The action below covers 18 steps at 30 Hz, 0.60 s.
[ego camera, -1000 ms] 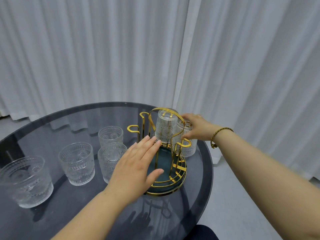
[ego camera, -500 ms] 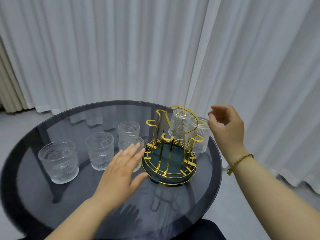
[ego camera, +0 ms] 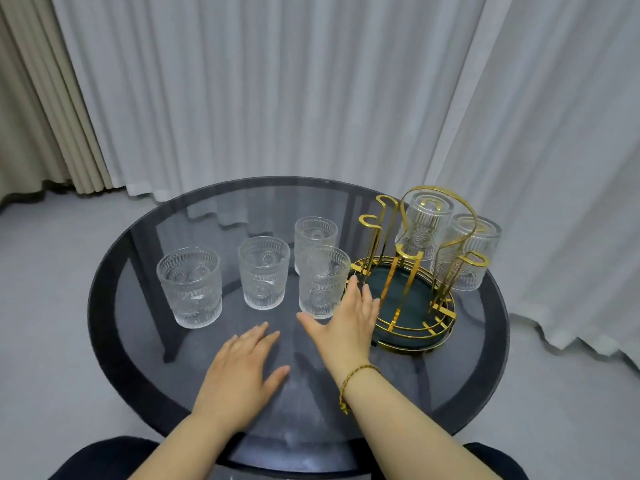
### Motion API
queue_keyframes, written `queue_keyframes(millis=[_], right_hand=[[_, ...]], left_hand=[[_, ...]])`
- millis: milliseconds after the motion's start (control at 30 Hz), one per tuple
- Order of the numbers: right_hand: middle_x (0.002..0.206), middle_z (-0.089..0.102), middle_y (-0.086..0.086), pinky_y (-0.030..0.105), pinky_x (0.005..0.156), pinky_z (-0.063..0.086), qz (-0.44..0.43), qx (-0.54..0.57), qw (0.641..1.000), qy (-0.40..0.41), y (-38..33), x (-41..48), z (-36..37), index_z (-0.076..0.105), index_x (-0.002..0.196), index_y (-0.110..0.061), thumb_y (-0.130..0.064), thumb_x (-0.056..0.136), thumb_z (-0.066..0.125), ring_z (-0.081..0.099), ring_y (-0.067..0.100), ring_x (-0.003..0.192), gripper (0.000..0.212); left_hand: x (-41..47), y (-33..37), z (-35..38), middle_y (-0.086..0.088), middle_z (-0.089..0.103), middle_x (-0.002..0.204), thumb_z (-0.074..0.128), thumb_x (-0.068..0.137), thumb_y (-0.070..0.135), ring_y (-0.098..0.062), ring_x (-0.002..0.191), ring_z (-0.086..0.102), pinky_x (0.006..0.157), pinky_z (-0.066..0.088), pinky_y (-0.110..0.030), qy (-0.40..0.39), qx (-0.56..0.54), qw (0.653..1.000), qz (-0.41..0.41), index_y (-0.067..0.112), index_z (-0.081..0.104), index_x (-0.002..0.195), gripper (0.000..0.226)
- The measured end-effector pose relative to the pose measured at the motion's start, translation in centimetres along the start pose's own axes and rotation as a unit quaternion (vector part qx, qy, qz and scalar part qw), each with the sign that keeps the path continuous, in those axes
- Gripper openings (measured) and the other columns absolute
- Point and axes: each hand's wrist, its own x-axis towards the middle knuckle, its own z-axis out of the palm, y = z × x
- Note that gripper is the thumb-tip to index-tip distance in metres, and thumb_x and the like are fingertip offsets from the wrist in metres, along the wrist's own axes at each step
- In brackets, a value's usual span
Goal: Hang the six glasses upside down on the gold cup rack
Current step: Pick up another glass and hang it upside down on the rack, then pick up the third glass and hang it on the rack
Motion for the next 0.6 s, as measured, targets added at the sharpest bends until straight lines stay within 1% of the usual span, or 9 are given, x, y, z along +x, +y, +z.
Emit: queue_keyframes(millis=[33, 67, 167, 233, 367, 433, 500, 533, 600], right_hand=[[0.150, 0.019, 0.010, 0.032, 0.109, -0.014, 0.004, -0.031, 0.999, 0.007, -0.1, 0.4, 0.7, 0.001, 0.138, -0.006, -0.048, 0.067, 0.066, 0.000, 0.021, 0.140, 0.105], [0.150, 0.019, 0.011, 0.033, 0.110, -0.014, 0.008, -0.042, 0.999, 0.012, -0.1, 0.8, 1.2, -0.002, 0.137, -0.005, -0.049, 0.067, 0.066, 0.000, 0.021, 0.140, 0.108], [0.148, 0.024, 0.015, 0.034, 0.114, 0.000, 0.023, -0.035, 0.999, 0.028, -0.2, 1.6, 2.5, -0.004, 0.138, -0.007, -0.046, 0.067, 0.068, 0.011, 0.022, 0.139, 0.109], [0.146, 0.028, 0.015, 0.034, 0.112, 0.004, 0.030, -0.041, 0.998, 0.045, 0.0, 1.9, 3.0, -0.004, 0.138, -0.008, -0.045, 0.067, 0.068, 0.015, 0.023, 0.137, 0.108], [0.149, 0.023, 0.014, 0.035, 0.111, -0.001, 0.061, -0.041, 0.995, 0.065, -0.2, 2.8, 3.9, -0.003, 0.138, -0.009, -0.046, 0.066, 0.069, 0.008, 0.019, 0.140, 0.108], [0.149, 0.022, 0.014, 0.035, 0.110, -0.008, 0.070, -0.039, 0.994, 0.071, -0.3, 3.1, 4.2, 0.003, 0.138, -0.009, -0.047, 0.065, 0.068, 0.007, 0.018, 0.140, 0.104], [0.148, 0.027, 0.014, 0.032, 0.107, -0.014, 0.058, -0.039, 0.994, 0.082, -0.2, 3.1, 4.3, 0.013, 0.135, -0.007, -0.046, 0.065, 0.069, 0.010, 0.018, 0.140, 0.098], [0.146, 0.030, 0.014, 0.030, 0.105, -0.016, 0.050, -0.039, 0.994, 0.090, -0.1, 3.0, 4.3, 0.018, 0.133, -0.007, -0.045, 0.064, 0.069, 0.013, 0.019, 0.139, 0.094], [0.140, 0.039, 0.012, 0.027, 0.105, -0.016, 0.036, -0.024, 0.993, 0.112, 0.0, 2.6, 4.0, 0.028, 0.128, -0.008, -0.043, 0.062, 0.071, 0.020, 0.020, 0.137, 0.086]], left_hand=[[0.1, -0.2, 0.2, 0.001, 0.026, 0.150, 0.046, 0.087, 0.045, -0.013, 0.137, 0.025, 0.115, 0.012, -0.031, -0.001, 0.000, 1.000, -0.003, 0.022, 0.032, 0.135, 0.055], [0.1, -0.4, 0.5, 0.001, 0.026, 0.150, 0.047, 0.087, 0.045, -0.013, 0.137, 0.025, 0.115, 0.012, -0.031, 0.003, 0.007, 1.000, -0.001, 0.022, 0.033, 0.135, 0.055], [0.2, -0.6, 0.8, 0.002, 0.029, 0.149, 0.044, 0.087, 0.046, -0.010, 0.137, 0.022, 0.115, 0.011, -0.029, 0.006, 0.018, 1.000, -0.001, 0.023, 0.035, 0.133, 0.052], [0.3, -0.6, 0.9, 0.002, 0.031, 0.148, 0.045, 0.087, 0.045, -0.010, 0.137, 0.023, 0.115, 0.011, -0.029, 0.011, 0.019, 1.000, 0.002, 0.022, 0.038, 0.131, 0.050], [0.3, -0.4, 0.7, -0.003, 0.041, 0.143, 0.054, 0.084, 0.039, -0.017, 0.135, 0.031, 0.114, 0.016, -0.034, 0.024, -0.003, 1.000, 0.001, 0.017, 0.047, 0.126, 0.047], [0.3, -0.4, 0.6, -0.006, 0.047, 0.138, 0.059, 0.082, 0.036, -0.020, 0.131, 0.037, 0.112, 0.022, -0.038, 0.037, -0.001, 0.999, 0.000, 0.014, 0.053, 0.121, 0.045], [0.3, -0.3, 0.6, -0.009, 0.053, 0.133, 0.064, 0.079, 0.033, -0.024, 0.127, 0.044, 0.110, 0.027, -0.042, 0.051, 0.004, 0.999, 0.002, 0.012, 0.057, 0.116, 0.044], [0.3, -0.3, 0.6, -0.009, 0.053, 0.133, 0.064, 0.079, 0.033, -0.024, 0.127, 0.044, 0.110, 0.027, -0.041, 0.049, 0.003, 0.999, 0.001, 0.012, 0.057, 0.117, 0.044], [0.3, -0.4, 0.6, -0.005, 0.046, 0.139, 0.057, 0.083, 0.038, -0.019, 0.132, 0.036, 0.113, 0.021, -0.037, 0.031, -0.006, 0.999, -0.001, 0.015, 0.051, 0.122, 0.046]])
